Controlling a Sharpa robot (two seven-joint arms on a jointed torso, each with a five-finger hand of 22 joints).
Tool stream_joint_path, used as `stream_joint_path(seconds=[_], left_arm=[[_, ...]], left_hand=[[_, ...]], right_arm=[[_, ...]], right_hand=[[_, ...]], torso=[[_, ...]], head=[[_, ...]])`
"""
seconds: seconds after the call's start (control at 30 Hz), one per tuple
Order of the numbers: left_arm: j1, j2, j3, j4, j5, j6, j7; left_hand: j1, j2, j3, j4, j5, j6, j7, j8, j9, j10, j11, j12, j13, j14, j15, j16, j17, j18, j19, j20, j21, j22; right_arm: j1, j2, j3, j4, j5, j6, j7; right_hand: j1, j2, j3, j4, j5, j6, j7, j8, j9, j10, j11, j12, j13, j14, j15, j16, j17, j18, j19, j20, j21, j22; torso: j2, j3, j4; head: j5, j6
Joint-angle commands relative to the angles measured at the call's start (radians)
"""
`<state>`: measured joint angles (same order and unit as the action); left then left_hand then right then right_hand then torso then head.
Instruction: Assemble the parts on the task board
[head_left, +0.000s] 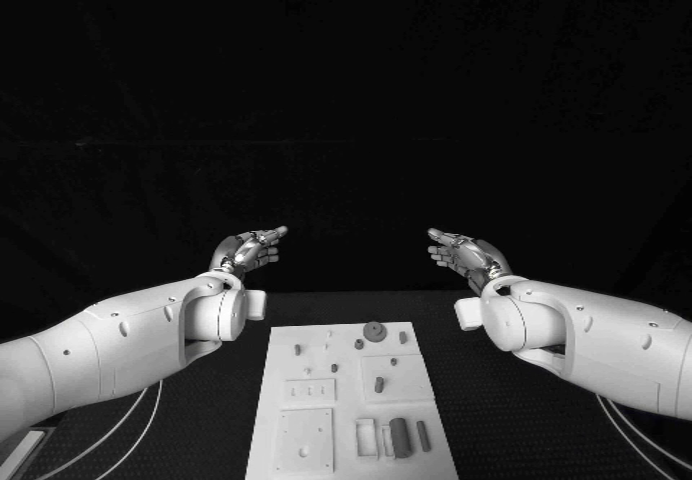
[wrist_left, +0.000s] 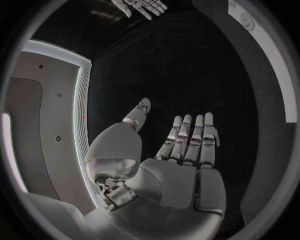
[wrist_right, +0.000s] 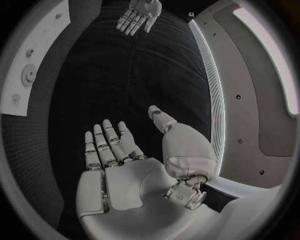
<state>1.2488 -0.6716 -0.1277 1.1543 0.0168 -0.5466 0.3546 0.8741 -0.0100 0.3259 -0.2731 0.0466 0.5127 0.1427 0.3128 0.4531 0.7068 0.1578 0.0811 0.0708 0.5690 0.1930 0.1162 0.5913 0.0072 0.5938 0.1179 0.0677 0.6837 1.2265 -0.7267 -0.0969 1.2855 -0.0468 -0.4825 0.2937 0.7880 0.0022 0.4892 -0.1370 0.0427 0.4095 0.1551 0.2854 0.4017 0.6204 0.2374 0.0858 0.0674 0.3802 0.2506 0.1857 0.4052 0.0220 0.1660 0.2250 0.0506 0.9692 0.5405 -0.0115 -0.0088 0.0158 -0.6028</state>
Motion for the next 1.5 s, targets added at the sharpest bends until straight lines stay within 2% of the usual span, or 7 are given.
stream_joint_path(seconds=[0.03, 0.33, 0.37, 0.7, 0.83, 1.07, 1.5], left_arm=[[0.018, 0.013, -0.008, -0.039, 0.012, 0.145, -0.081], [0.038, 0.024, -0.021, -0.081, 0.015, 0.178, -0.103], [0.038, -0.004, -0.03, -0.05, -0.016, 0.234, -0.126], [0.039, -0.035, -0.031, -0.011, -0.086, 0.246, -0.132], [0.039, -0.053, -0.031, 0.028, -0.086, 0.248, -0.134], [0.042, -0.085, -0.028, 0.114, -0.087, 0.25, -0.135], [0.074, -0.137, -0.02, 0.229, -0.098, 0.246, -0.13]], left_hand=[[0.008, 0.001, 0.007, 0.002, 0.004, 0.004, 0.002, 0.003, 0.001, 0.006, 0.001, 0.001, 0.001, 0.01, 0.003, 0.008, 0.002, -0.007, 0.006, -0.001, 0.007, 0.002], [0.085, -0.002, 0.073, -0.002, 0.033, 0.031, 0.028, 0.014, 0.005, 0.046, 0.011, 0.003, 0.003, 0.09, 0.023, 0.052, 0.01, 0.006, 0.052, -0.004, 0.028, 0.016], [0.099, -0.009, 0.092, 0.0, 0.03, 0.044, 0.033, 0.019, 0.006, 0.062, 0.014, 0.008, 0.005, 0.117, 0.024, 0.067, 0.014, 0.012, 0.061, -0.003, 0.033, 0.019], [0.202, -0.078, 0.138, -0.015, 0.007, 0.133, 0.057, 0.042, 0.005, 0.207, 0.022, 0.049, 0.025, 0.238, -0.004, 0.127, 0.04, 0.047, 0.154, -0.026, 0.079, 0.052], [0.204, -0.077, 0.136, -0.014, 0.008, 0.139, 0.056, 0.042, 0.004, 0.211, 0.022, 0.046, 0.025, 0.245, -0.007, 0.13, 0.042, 0.047, 0.161, -0.029, 0.081, 0.054], [0.204, -0.077, 0.134, -0.014, 0.008, 0.14, 0.059, 0.039, 0.001, 0.212, 0.026, 0.041, 0.024, 0.24, -0.005, 0.126, 0.041, 0.045, 0.159, -0.029, 0.078, 0.054], [0.202, -0.073, 0.132, -0.013, 0.008, 0.143, 0.063, 0.036, -0.002, 0.214, 0.03, 0.036, 0.023, 0.235, -0.003, 0.122, 0.04, 0.042, 0.155, -0.028, 0.074, 0.054]], right_arm=[[0.019, 0.008, -0.008, -0.035, -0.063, 0.205, -0.129], [0.051, 0.018, -0.026, -0.088, -0.082, 0.288, -0.187], [0.051, 0.056, -0.026, -0.181, -0.39, 0.185, -0.167], [0.051, 0.082, -0.026, -0.237, -0.823, 0.249, -0.164], [0.051, 0.081, -0.017, -0.232, -0.922, 0.246, -0.16], [0.051, 0.093, -0.013, -0.248, -1.102, 0.244, -0.158], [0.049, 0.133, -0.014, -0.206, -1.351, 0.215, -0.192]], right_hand=[[0.049, 0.005, 0.021, -0.024, 0.007, 0.04, 0.106, 0.03, 0.02, 0.057, 0.013, 0.022, 0.01, 0.068, 0.011, 0.044, 0.052, 0.015, 0.038, 0.004, 0.018, 0.144], [0.159, -0.033, 0.057, -0.15, 0.007, 0.13, 0.107, 0.077, 0.036, 0.179, 0.011, 0.063, 0.022, 0.207, 0.014, 0.123, 0.079, 0.078, 0.244, -0.02, 0.081, 0.352], [0.172, -0.039, 0.062, -0.153, 0.007, 0.138, 0.104, 0.08, 0.036, 0.191, 0.007, 0.066, 0.023, 0.226, 0.007, 0.132, 0.081, 0.086, 0.266, -0.022, 0.085, 0.349], [0.281, -0.071, 0.077, -0.156, 0.007, 0.235, 0.073, 0.118, 0.051, 0.292, -0.028, 0.088, 0.029, 0.341, -0.035, 0.179, 0.092, 0.127, 0.381, -0.026, 0.087, 0.324], [0.319, -0.078, 0.069, -0.156, 0.006, 0.26, 0.066, 0.118, 0.052, 0.333, -0.041, 0.091, 0.035, 0.42, -0.068, 0.213, 0.11, 0.152, 0.458, -0.029, 0.097, 0.316], [0.36, -0.088, 0.047, -0.156, 0.007, 0.288, 0.054, 0.11, 0.05, 0.443, -0.087, 0.117, 0.059, 0.706, -0.203, 0.375, 0.209, 0.24, 0.764, -0.063, 0.217, 0.337], [0.397, -0.095, -0.01, -0.156, 0.007, 0.344, 0.036, 0.099, 0.055, 0.577, -0.154, 0.139, 0.116, 0.894, -0.28, 0.701, 0.415, 0.24, 1.04, -0.194, 0.436, 0.369]], torso=[[0.0, 0.0, -0.0001], [0.0, 0.0, -0.0001], [-0.001, -0.0045, -0.0018], [0.002, -0.005, 0.0007], [0.008, -0.0031, 0.0089], [0.029, -0.0002, 0.0387], [0.077, 0.0064, 0.0859]], head=[[0.0, 0.0], [0.0, 0.0], [0.011, -0.013], [0.01, -0.016], [0.004, -0.019], [-0.012, -0.02], [-0.043, -0.016]])
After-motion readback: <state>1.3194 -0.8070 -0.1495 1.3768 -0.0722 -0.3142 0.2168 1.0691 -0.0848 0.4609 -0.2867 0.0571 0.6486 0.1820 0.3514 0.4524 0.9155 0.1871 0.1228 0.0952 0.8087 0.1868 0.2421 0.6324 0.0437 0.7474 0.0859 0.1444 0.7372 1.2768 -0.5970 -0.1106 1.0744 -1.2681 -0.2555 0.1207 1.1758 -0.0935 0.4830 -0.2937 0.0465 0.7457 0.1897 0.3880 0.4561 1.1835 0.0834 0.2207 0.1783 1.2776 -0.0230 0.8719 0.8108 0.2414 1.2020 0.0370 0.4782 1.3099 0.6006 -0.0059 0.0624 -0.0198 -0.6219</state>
